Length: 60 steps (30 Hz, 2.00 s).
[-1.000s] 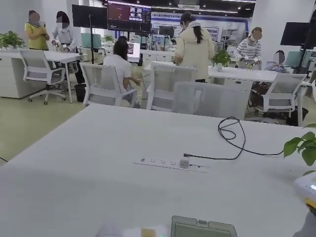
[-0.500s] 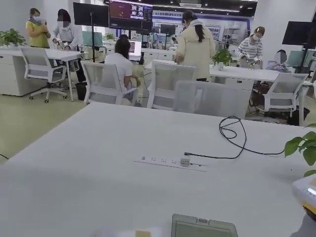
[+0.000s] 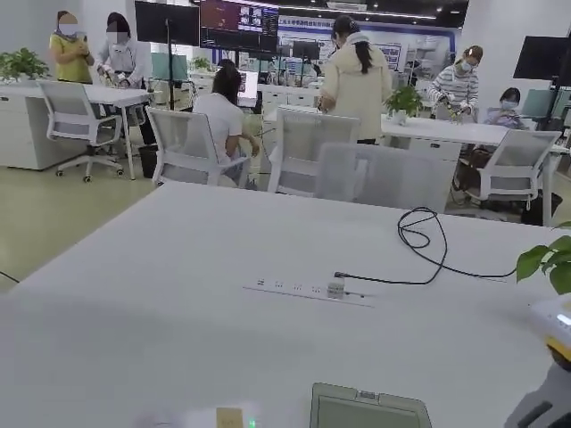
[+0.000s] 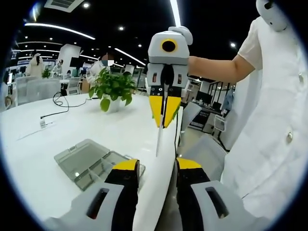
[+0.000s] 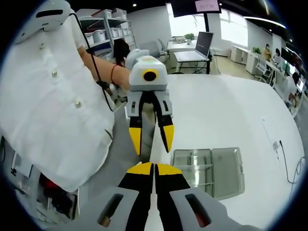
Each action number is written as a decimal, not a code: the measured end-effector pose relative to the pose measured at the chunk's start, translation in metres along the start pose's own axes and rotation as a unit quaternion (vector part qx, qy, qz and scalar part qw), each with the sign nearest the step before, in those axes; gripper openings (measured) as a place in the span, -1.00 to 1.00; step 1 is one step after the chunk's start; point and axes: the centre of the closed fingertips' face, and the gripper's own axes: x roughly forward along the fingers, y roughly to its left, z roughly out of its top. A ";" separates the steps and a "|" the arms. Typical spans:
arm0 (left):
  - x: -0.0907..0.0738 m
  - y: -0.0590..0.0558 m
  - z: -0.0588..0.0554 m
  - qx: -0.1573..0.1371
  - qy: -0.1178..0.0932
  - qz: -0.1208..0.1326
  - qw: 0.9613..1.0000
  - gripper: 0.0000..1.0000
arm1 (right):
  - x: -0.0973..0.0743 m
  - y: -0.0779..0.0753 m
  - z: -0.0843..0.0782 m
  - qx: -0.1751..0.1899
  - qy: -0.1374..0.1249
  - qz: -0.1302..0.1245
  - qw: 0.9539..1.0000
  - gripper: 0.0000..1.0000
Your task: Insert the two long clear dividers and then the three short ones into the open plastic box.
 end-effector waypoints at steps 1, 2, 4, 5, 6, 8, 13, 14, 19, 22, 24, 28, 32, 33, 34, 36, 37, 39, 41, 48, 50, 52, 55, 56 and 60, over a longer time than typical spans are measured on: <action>-0.001 0.003 -0.002 0.000 0.002 0.006 1.000 -0.41 | 0.000 -0.001 0.000 0.000 0.000 -0.003 1.000 -0.94; -0.003 0.005 -0.004 0.001 0.006 0.011 1.000 -0.36 | 0.000 -0.004 0.000 0.000 0.001 -0.008 1.000 -0.94; -0.005 0.007 -0.007 0.002 0.012 0.017 1.000 -0.29 | 0.000 -0.007 0.000 0.002 0.001 -0.014 1.000 -0.94; -0.006 0.010 -0.009 0.003 0.015 0.023 1.000 -0.25 | 0.000 -0.009 -0.001 0.002 0.001 -0.017 1.000 -0.94; -0.007 0.011 -0.010 0.003 0.016 0.026 1.000 -0.22 | 0.001 -0.012 -0.001 0.003 0.002 -0.021 1.000 -0.94; -0.011 0.014 -0.012 -0.002 0.015 0.033 0.999 -0.15 | 0.002 -0.017 -0.002 0.005 0.003 -0.030 1.000 -0.94; -0.016 0.023 -0.018 -0.002 0.020 0.050 0.999 0.04 | 0.006 -0.031 -0.005 0.006 0.006 -0.046 0.999 -0.94; -0.017 0.024 -0.020 -0.001 0.023 0.053 0.998 0.09 | 0.007 -0.035 -0.006 0.007 0.007 -0.049 0.999 -0.94; -0.021 0.029 -0.028 0.000 0.032 0.063 0.998 0.24 | 0.011 -0.049 -0.014 0.010 0.014 -0.059 0.998 -0.94; -0.023 0.032 -0.033 0.001 0.038 0.069 0.997 0.33 | 0.014 -0.056 -0.018 0.012 0.018 -0.064 0.998 -0.94; -0.025 0.033 -0.036 0.002 0.042 0.073 0.996 0.40 | 0.016 -0.059 -0.020 0.012 0.020 -0.066 0.998 -0.94; -0.027 0.036 -0.041 -0.002 0.046 0.076 0.996 0.47 | 0.021 -0.067 -0.026 0.014 0.025 -0.070 0.997 -0.94; -0.028 0.037 -0.046 -0.002 0.052 0.078 0.996 0.59 | 0.028 -0.075 -0.033 0.014 0.032 -0.077 0.996 -0.94; -0.028 0.038 -0.047 -0.002 0.052 0.079 0.996 0.62 | 0.029 -0.077 -0.035 0.013 0.035 -0.079 0.996 -0.94; -0.029 0.038 -0.048 -0.003 0.052 0.080 0.995 0.65 | 0.032 -0.079 -0.038 0.015 0.034 -0.079 0.996 -0.94; -0.029 0.040 -0.050 -0.008 0.054 0.082 0.995 0.71 | 0.035 -0.083 -0.042 0.018 0.034 -0.081 0.996 -0.94; -0.030 0.040 -0.051 -0.009 0.055 0.083 0.995 0.74 | 0.037 -0.084 -0.044 0.016 0.035 -0.082 0.996 -0.94; -0.030 0.041 -0.054 -0.013 0.057 0.084 0.995 0.79 | 0.040 -0.086 -0.048 0.016 0.038 -0.083 0.996 -0.94; -0.030 0.041 -0.055 -0.016 0.056 0.084 0.995 0.84 | 0.044 -0.088 -0.053 0.021 0.038 -0.084 0.995 -0.94; -0.030 0.040 -0.057 -0.019 0.053 0.083 0.995 0.94 | 0.052 -0.093 -0.063 0.031 0.038 -0.091 0.995 -0.94; -0.031 0.040 -0.057 -0.018 0.051 0.083 0.995 0.95 | 0.053 -0.094 -0.066 0.032 0.039 -0.091 0.995 -0.94; -0.031 0.040 -0.058 -0.020 0.053 0.082 0.995 0.95 | 0.055 -0.095 -0.067 0.032 0.038 -0.092 0.994 -0.94; -0.030 0.040 -0.057 -0.019 0.052 0.081 0.995 0.95 | 0.058 -0.095 -0.071 0.030 0.045 -0.093 0.994 -0.94; -0.030 0.039 -0.057 -0.021 0.052 0.080 0.995 0.95 | 0.058 -0.095 -0.072 0.028 0.046 -0.093 0.994 -0.94; -0.029 0.038 -0.058 -0.022 0.053 0.080 0.995 0.95 | 0.060 -0.096 -0.073 0.026 0.046 -0.094 0.994 -0.94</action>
